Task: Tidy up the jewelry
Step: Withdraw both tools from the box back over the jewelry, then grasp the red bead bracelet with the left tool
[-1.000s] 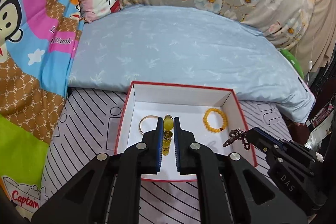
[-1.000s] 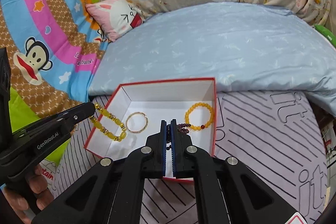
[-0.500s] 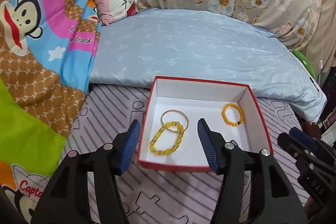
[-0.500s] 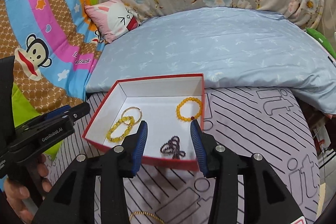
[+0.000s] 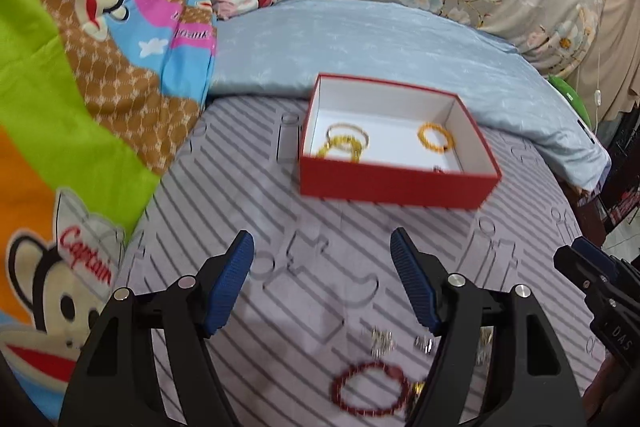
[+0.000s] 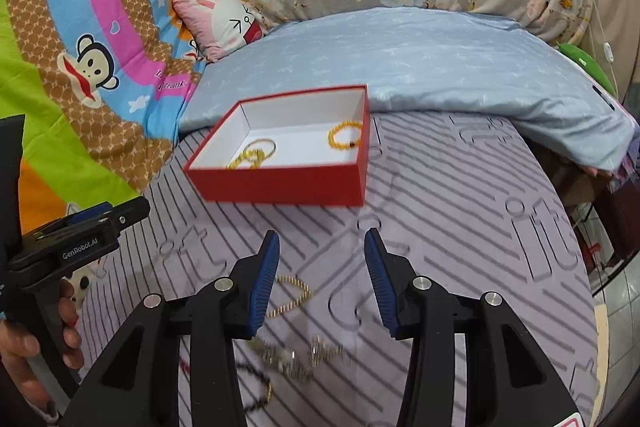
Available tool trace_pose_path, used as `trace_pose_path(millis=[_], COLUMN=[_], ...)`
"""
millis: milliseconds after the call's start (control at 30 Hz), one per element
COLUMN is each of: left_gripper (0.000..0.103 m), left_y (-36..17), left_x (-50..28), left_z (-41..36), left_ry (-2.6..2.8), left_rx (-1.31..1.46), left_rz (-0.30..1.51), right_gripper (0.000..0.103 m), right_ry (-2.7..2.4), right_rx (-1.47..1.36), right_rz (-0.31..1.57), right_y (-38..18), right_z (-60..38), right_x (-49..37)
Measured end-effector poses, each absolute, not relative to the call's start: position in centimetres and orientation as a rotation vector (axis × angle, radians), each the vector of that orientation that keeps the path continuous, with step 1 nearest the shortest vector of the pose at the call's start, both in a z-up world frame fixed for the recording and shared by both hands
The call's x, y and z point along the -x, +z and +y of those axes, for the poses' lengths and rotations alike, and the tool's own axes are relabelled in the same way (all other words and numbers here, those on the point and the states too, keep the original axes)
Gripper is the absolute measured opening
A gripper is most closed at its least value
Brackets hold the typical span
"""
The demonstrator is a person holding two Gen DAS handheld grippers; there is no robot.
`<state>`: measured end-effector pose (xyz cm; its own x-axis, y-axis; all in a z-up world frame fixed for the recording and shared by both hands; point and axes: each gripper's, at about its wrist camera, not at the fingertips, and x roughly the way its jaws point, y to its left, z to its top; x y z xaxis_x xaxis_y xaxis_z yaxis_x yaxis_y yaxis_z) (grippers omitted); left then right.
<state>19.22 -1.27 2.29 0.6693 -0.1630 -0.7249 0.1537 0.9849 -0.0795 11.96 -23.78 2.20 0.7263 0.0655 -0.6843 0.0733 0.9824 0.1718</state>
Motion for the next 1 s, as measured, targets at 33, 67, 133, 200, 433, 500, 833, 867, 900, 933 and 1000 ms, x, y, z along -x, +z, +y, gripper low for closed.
trace_pose_path(millis=[33, 67, 133, 200, 433, 500, 833, 867, 900, 933, 1000], left_gripper=[0.068, 0.068, 0.068, 0.068, 0.068, 0.068, 0.068, 0.068, 0.068, 0.067, 0.063], left_y=[1.8, 1.3, 0.4, -0.7, -3.6, -4.1, -5.7, -5.8, -5.9, -6.0, -6.2], left_x=[-18.5, -17.9, -16.9, -15.8, -12.8, -12.0, -10.9, -11.0, -11.1, -11.2, -11.5], left_z=[-1.1, -1.0, -0.7, -0.4, 0.1, 0.2, 0.0, -0.1, -0.2, -0.3, -0.4], left_ry=[-0.182, -0.182, -0.183, -0.179, -0.167, -0.168, -0.166, -0.164, -0.164, -0.166, -0.163], left_rx=[0.015, 0.017, 0.023, 0.03, 0.029, 0.025, 0.013, 0.01, 0.009, 0.009, 0.005], left_rz=[0.831, 0.842, 0.867, 0.891, 0.945, 0.954, 0.97, 0.969, 0.968, 0.966, 0.969], right_gripper=[0.044, 0.044, 0.044, 0.044, 0.044, 0.044, 0.044, 0.044, 0.044, 0.044, 0.044], right_ry=[-0.006, -0.006, -0.006, -0.005, 0.001, 0.007, 0.02, 0.021, 0.023, 0.026, 0.026], right_rx=[-0.196, -0.2, -0.203, -0.203, -0.208, -0.211, -0.208, -0.207, -0.209, -0.209, -0.206], right_rz=[0.77, 0.78, 0.799, 0.816, 0.862, 0.874, 0.928, 0.928, 0.928, 0.928, 0.928], right_y=[1.8, 1.4, 0.7, 0.0, -2.1, -2.6, -4.8, -4.7, -4.7, -4.7, -4.6], right_z=[-23.7, -23.6, -23.3, -23.1, -22.4, -22.1, -21.0, -20.9, -20.9, -20.8, -20.7], right_x=[-11.2, -10.6, -9.4, -8.3, -5.4, -4.8, -2.7, -2.7, -2.6, -2.6, -2.6])
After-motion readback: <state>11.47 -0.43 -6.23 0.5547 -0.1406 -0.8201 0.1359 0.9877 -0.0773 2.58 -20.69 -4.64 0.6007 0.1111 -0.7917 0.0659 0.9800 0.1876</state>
